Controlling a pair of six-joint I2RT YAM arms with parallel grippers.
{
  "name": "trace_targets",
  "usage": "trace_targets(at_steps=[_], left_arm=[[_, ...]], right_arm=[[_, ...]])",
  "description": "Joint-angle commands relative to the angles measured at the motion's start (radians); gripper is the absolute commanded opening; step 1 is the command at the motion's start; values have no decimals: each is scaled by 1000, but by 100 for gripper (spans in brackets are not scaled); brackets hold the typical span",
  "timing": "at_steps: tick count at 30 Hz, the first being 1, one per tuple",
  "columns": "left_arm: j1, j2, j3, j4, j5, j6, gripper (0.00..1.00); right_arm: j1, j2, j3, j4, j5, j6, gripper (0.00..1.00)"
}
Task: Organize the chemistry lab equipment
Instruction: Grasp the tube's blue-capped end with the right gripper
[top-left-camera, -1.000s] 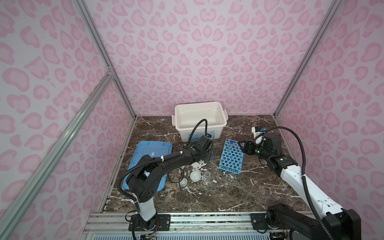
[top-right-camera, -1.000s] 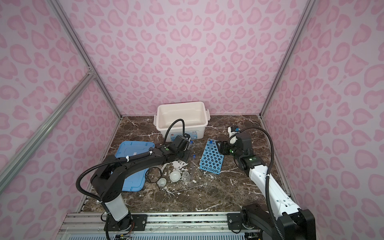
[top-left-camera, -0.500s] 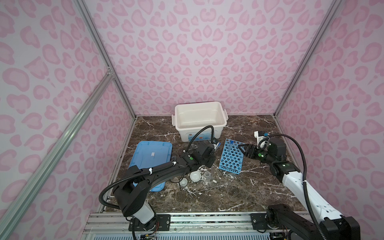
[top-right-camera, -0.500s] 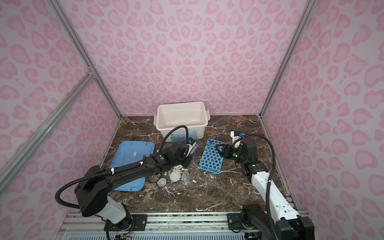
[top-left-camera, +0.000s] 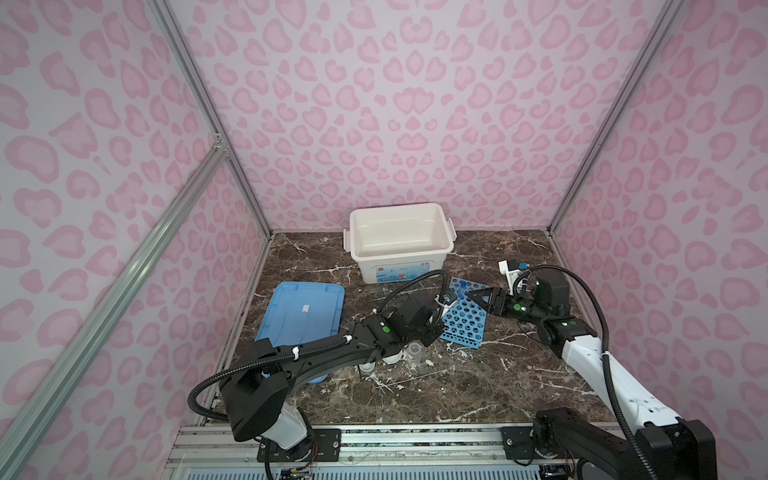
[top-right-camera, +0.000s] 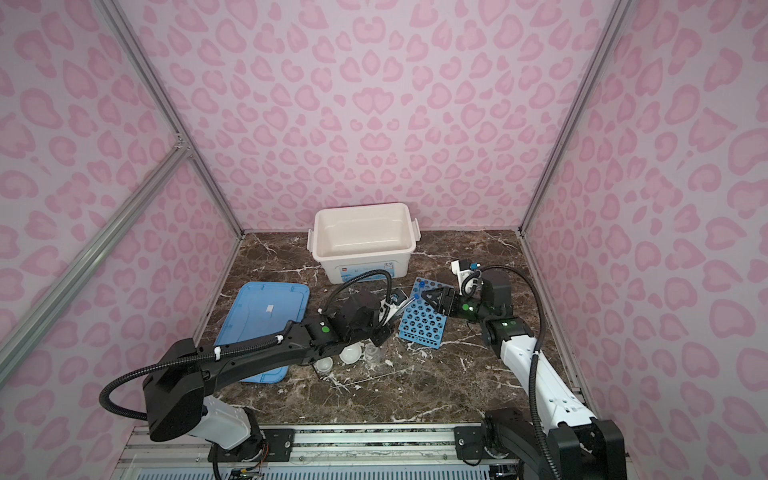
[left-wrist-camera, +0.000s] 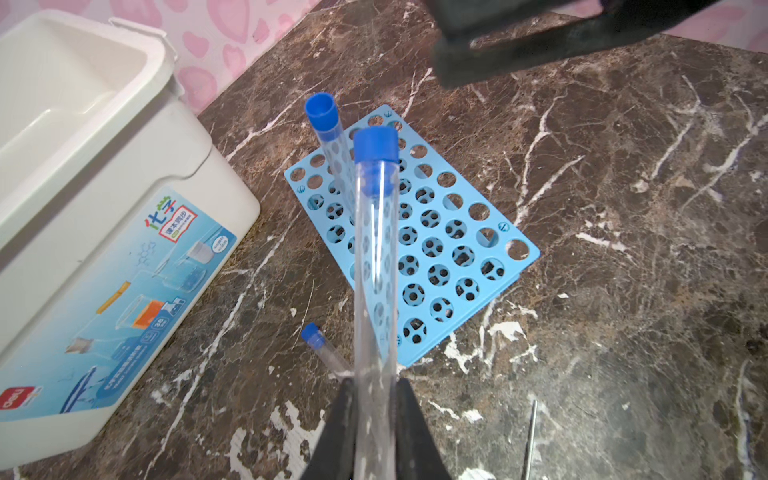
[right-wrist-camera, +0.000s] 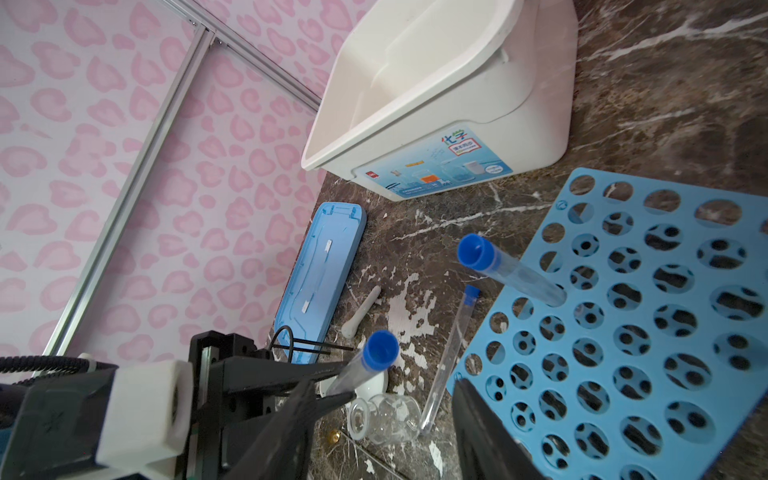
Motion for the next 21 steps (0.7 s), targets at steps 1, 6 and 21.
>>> trace_targets(at_steps=[1, 6, 21], left_arm=[[-7, -16, -8, 70, 19, 50, 5], [-9, -41, -40, 118, 34, 68, 5], [-11, -44, -45, 129, 65, 97, 5]], right_arm=[[2, 20, 10, -7, -71, -8, 54], [5, 39, 18, -33, -84, -30, 52], [32, 59, 28, -6, -130, -12, 45]])
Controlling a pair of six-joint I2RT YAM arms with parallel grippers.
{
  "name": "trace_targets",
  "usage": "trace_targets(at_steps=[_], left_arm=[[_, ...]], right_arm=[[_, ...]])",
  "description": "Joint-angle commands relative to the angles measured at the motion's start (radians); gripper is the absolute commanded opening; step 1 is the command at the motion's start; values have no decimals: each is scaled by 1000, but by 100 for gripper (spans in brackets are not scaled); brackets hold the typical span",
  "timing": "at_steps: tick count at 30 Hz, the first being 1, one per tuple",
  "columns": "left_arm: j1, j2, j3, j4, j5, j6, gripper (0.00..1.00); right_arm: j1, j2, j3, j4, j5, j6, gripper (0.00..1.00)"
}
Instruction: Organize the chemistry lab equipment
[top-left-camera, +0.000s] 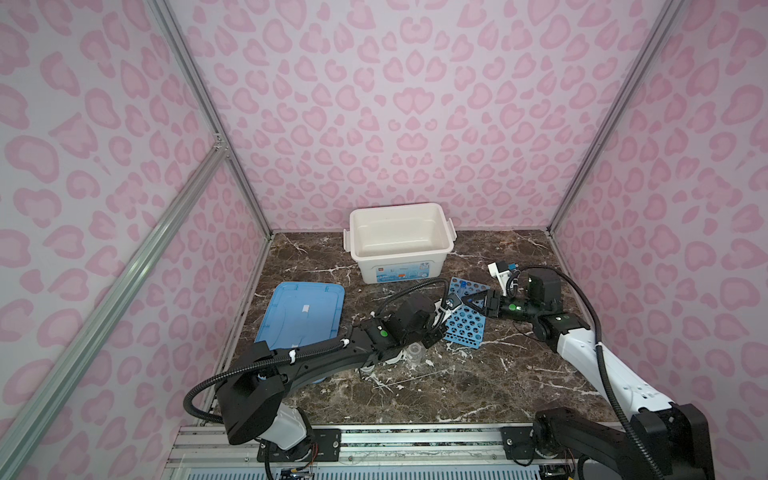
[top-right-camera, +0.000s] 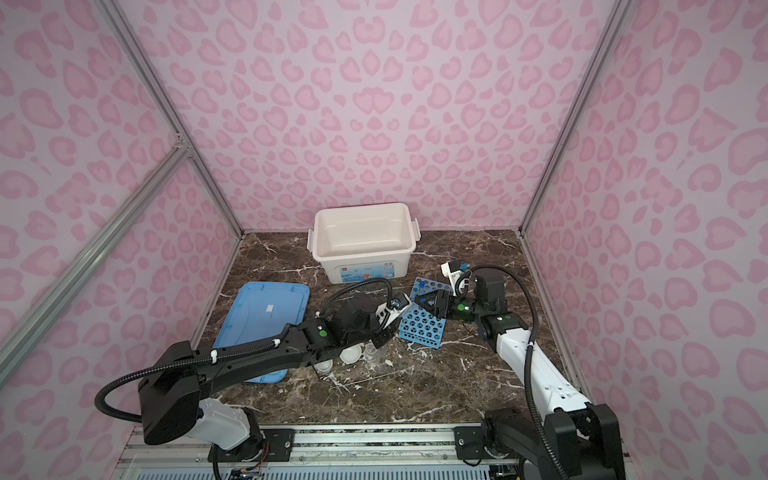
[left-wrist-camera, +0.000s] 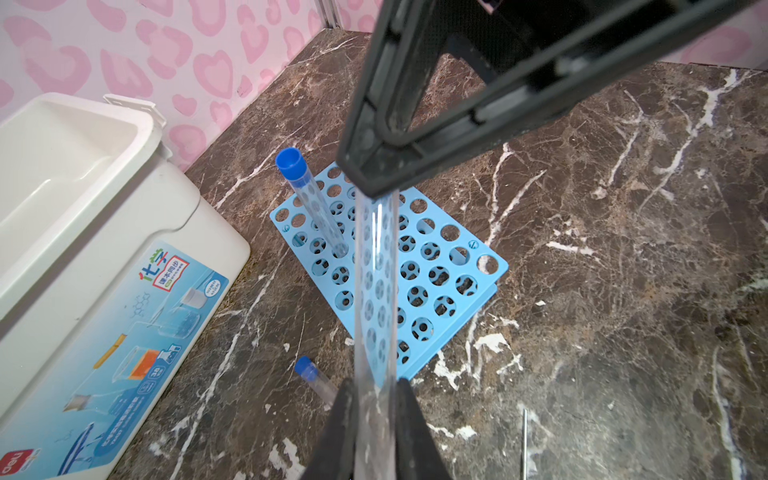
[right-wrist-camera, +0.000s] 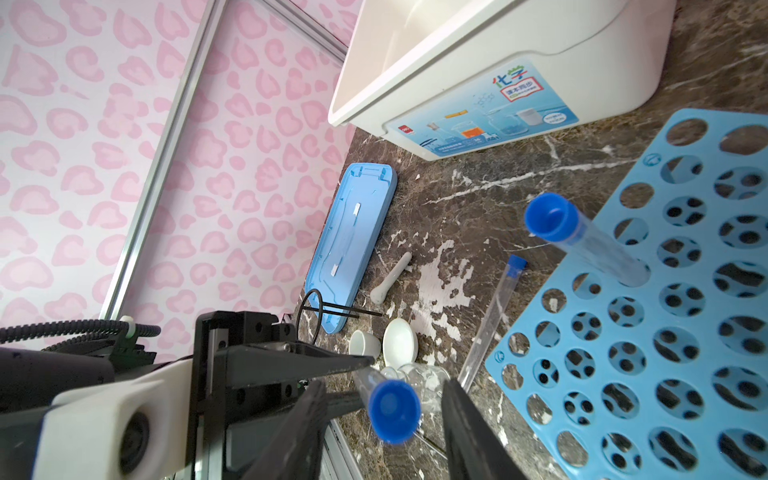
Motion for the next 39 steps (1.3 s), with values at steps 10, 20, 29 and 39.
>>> trace_targets(at_steps=[10, 20, 29, 39], left_arm=[[0, -21, -12, 48, 21, 25, 5], [0, -15, -11, 56, 12, 29, 5], [0, -16, -17, 60, 13, 29, 5], [0, -3, -10, 60, -2, 20, 9]], right_arm=[[9, 11, 8, 11, -17, -9, 36], [14, 11, 9, 9, -16, -12, 30], [14, 8, 7, 10, -5, -14, 27], [14, 1, -5, 15, 16, -17, 19]])
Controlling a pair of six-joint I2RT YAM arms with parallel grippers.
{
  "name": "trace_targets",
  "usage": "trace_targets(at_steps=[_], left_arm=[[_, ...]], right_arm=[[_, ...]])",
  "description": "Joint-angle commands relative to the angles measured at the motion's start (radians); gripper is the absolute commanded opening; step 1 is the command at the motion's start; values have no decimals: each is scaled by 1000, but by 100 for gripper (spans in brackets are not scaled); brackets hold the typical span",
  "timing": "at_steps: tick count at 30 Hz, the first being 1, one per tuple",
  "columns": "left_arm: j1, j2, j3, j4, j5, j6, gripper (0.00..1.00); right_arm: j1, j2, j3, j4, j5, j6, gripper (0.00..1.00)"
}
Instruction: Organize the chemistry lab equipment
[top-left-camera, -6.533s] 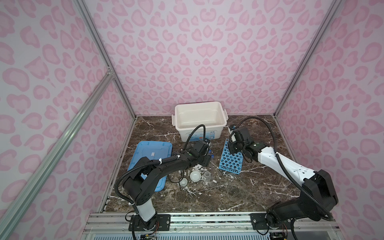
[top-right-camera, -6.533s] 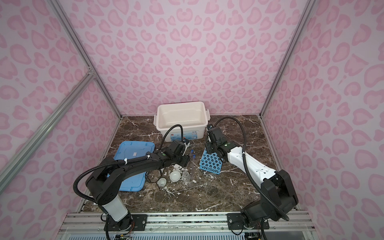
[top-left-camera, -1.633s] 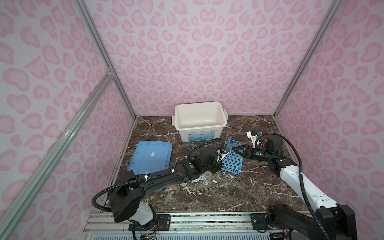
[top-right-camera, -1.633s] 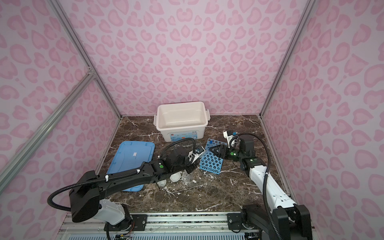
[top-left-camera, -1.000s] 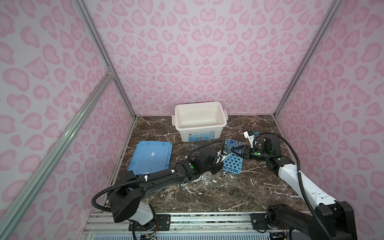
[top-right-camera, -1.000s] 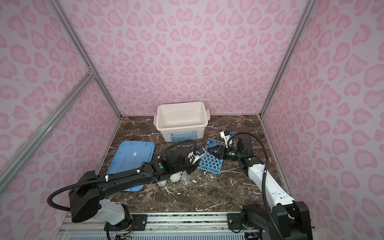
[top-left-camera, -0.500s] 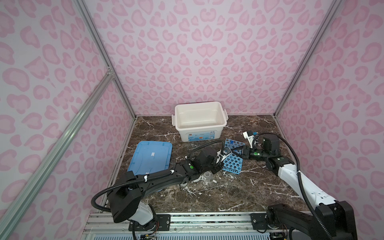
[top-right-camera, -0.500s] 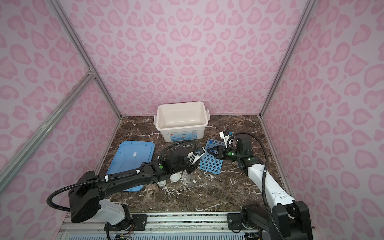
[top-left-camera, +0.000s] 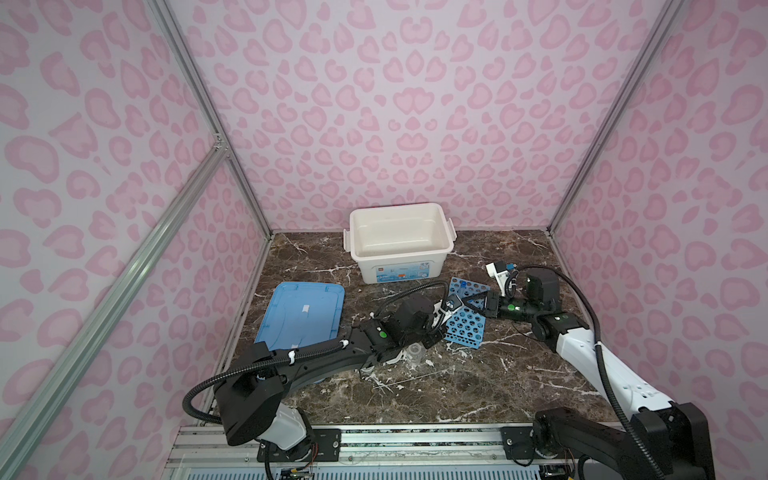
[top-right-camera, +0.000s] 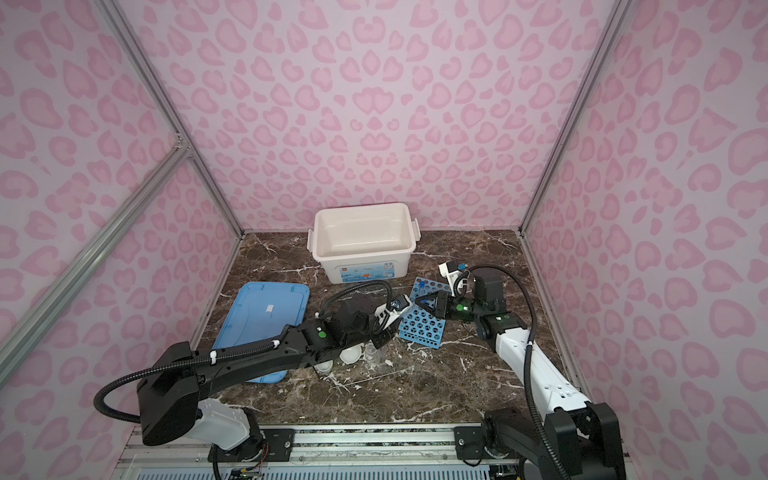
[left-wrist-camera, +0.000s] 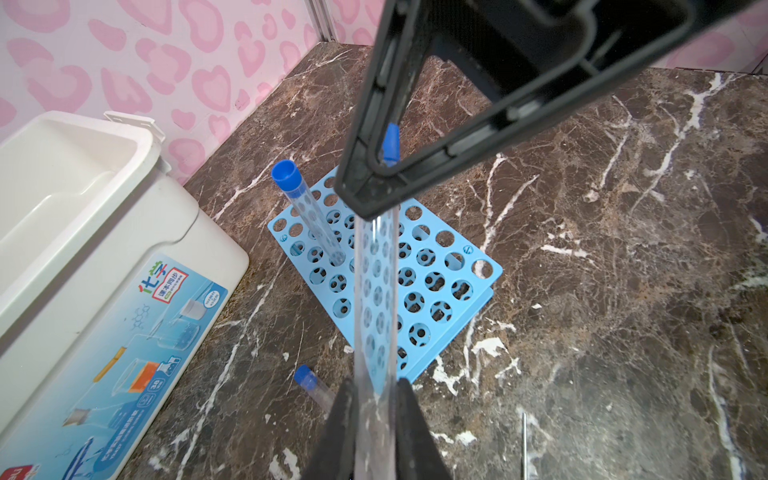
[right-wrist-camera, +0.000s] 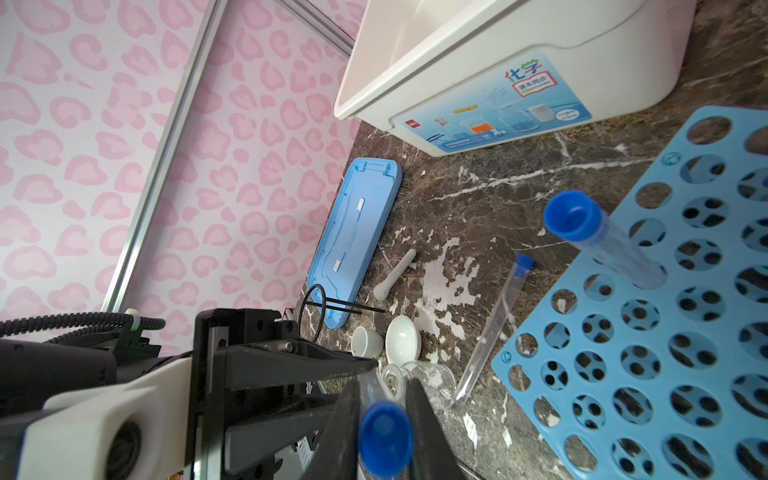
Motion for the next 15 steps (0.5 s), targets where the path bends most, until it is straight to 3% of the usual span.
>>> trace_targets(at_steps=[1, 15], left_arm=[[1, 5, 5, 33, -16, 0, 9], [1, 12, 12, 49, -19, -15, 16]], right_arm=[[3, -4, -10, 17, 23, -6, 19], [6, -20, -16, 21, 70, -2, 14]])
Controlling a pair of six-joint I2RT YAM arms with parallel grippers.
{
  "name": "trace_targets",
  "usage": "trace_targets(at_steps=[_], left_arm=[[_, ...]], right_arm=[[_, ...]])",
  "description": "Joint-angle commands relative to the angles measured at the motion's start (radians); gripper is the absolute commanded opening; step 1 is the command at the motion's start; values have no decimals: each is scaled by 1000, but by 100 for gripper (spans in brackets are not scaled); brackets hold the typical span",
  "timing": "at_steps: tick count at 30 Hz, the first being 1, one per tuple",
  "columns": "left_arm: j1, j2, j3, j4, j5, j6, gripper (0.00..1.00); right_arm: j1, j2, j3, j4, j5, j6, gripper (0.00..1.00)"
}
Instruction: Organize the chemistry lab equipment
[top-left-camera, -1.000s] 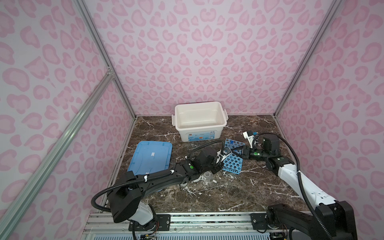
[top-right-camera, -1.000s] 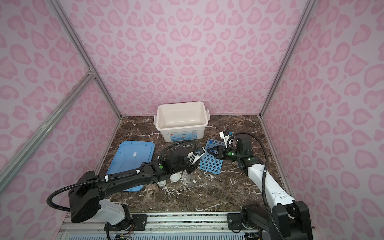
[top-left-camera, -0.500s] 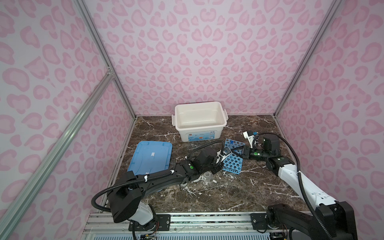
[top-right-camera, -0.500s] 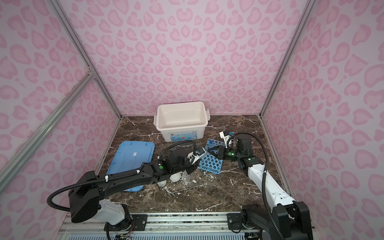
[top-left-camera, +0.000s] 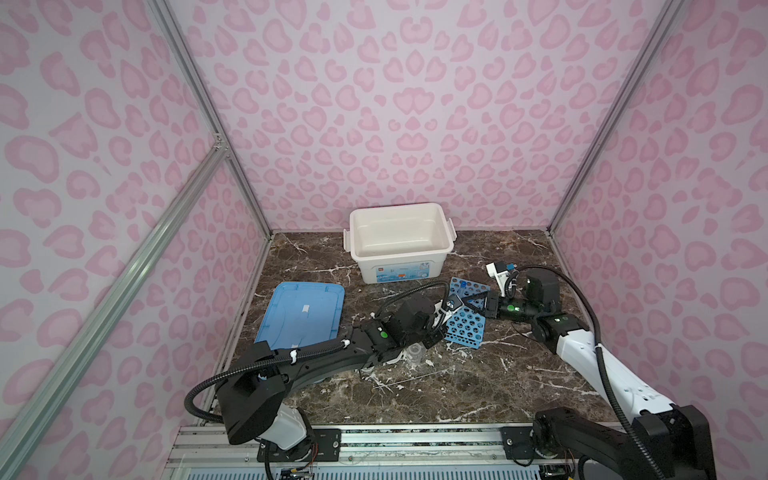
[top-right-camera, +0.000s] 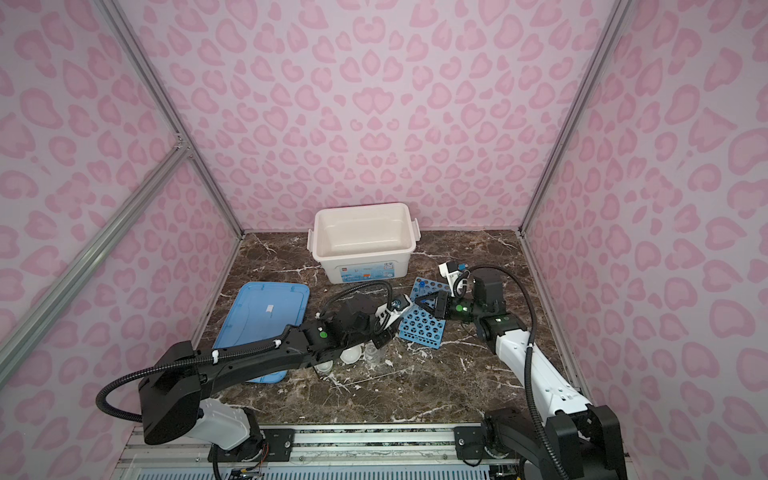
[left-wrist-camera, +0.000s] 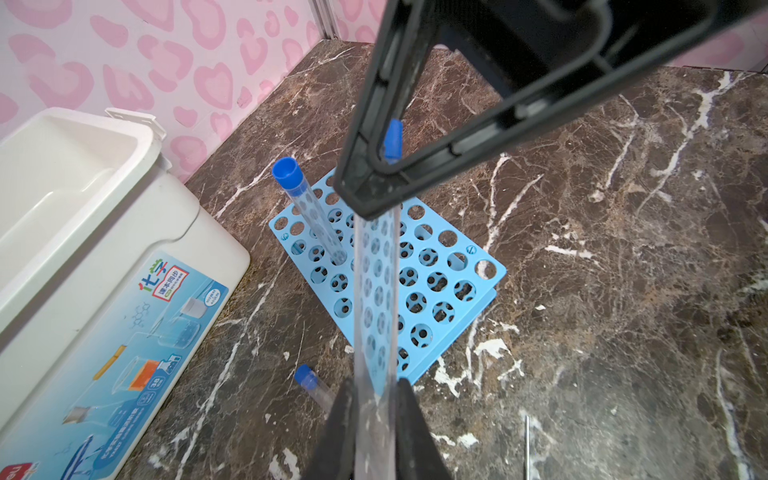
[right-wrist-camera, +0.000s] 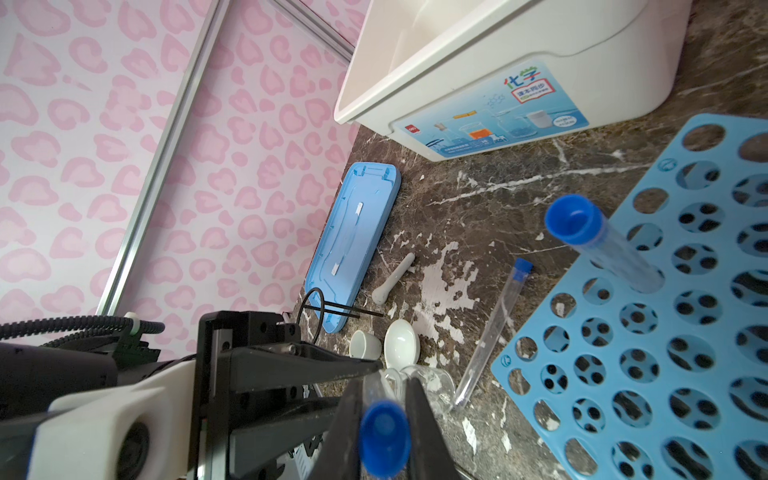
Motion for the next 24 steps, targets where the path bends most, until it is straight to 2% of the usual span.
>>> trace_targets(at_steps=[1, 7, 13, 19, 21, 24], left_arm=[[1, 4, 11, 39, -10, -11, 16], [1, 3, 9, 40, -13, -10, 19], [1, 0, 3, 47, -30, -21, 50], [1, -19, -24, 84, -60, -31, 67], [1, -24, -34, 98, -80, -40, 83], [1, -37, -53, 116, -117, -54, 97]], right_arm=[[1, -7, -6, 3, 50, -11, 14], [1, -15, -7, 8, 58, -6, 13], [1, -27, -7, 5, 98, -6, 13], [1, -51, -6, 1, 166, -9, 13], [4, -63, -4, 2, 200, -20, 13], [20, -81, 20, -59, 296, -67, 13]])
